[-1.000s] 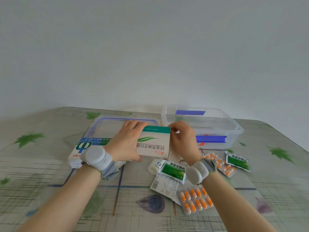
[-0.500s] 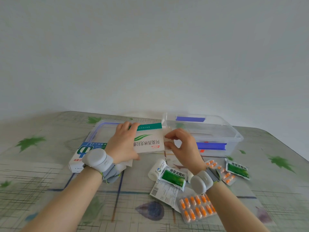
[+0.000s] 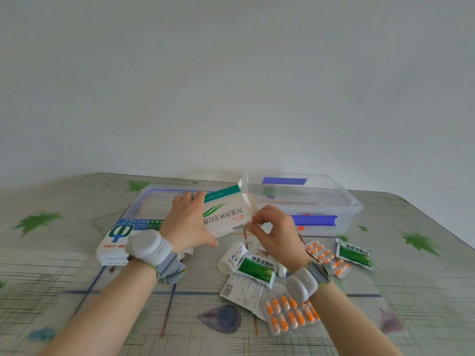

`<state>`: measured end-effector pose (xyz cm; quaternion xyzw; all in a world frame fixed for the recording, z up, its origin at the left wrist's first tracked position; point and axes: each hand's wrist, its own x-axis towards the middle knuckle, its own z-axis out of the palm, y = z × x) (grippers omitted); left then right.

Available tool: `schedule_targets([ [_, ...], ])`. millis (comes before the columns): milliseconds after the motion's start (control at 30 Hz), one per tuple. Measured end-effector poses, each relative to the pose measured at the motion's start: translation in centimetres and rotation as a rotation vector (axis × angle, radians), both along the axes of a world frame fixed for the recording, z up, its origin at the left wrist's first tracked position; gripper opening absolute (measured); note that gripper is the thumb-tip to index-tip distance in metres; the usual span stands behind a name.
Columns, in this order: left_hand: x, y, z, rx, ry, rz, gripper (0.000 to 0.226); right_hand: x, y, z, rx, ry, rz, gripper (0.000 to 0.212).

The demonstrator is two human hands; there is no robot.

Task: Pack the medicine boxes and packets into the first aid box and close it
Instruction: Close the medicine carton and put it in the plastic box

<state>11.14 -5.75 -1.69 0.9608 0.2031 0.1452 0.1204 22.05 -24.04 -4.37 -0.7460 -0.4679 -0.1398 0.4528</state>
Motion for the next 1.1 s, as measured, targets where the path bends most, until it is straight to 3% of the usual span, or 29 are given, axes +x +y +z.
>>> schedule_targets([
  [300,-0.4,-1.5,-0.5,-0.067,0.015,-0.039,0.106,-0.1,-1.7,-0.6,-0.076,0.024,-0.039,0.012],
  [400,-1.0,-2.0,-0.5,-0.086,-0.031,-0.013,0.100,-0.1,-2.8,-0.3,-0.150,0.073,-0.177,0.014],
  [500,-1.5,-2.1,-0.7,-0.081,-0.062,0.014,0.098,0.2,-4.8,0.4,-0.502,0.109,-0.386,0.020],
  [600,-1.8,-2.6,-0.8,-0.079,-0.072,0.032,0.099,-0.7,-6.6,0.6,-0.867,0.151,-0.438,0.031],
  [733,-1.7,-3.5,-1.1,-0.053,-0.067,0.019,0.098,-2.4,-8.1,0.7,-1.114,0.248,-0.469,0.040],
  [967,-1.7,-4.7,-1.4,-0.049,-0.072,0.009,0.098,-4.0,-8.8,0.4,-1.173,0.272,-0.451,0.029],
  [1100,-2.0,-4.8,-1.8,-0.054,-0.070,0.016,0.096,-3.9,-9.1,0.0,-1.063,0.298,-0.443,0.022],
])
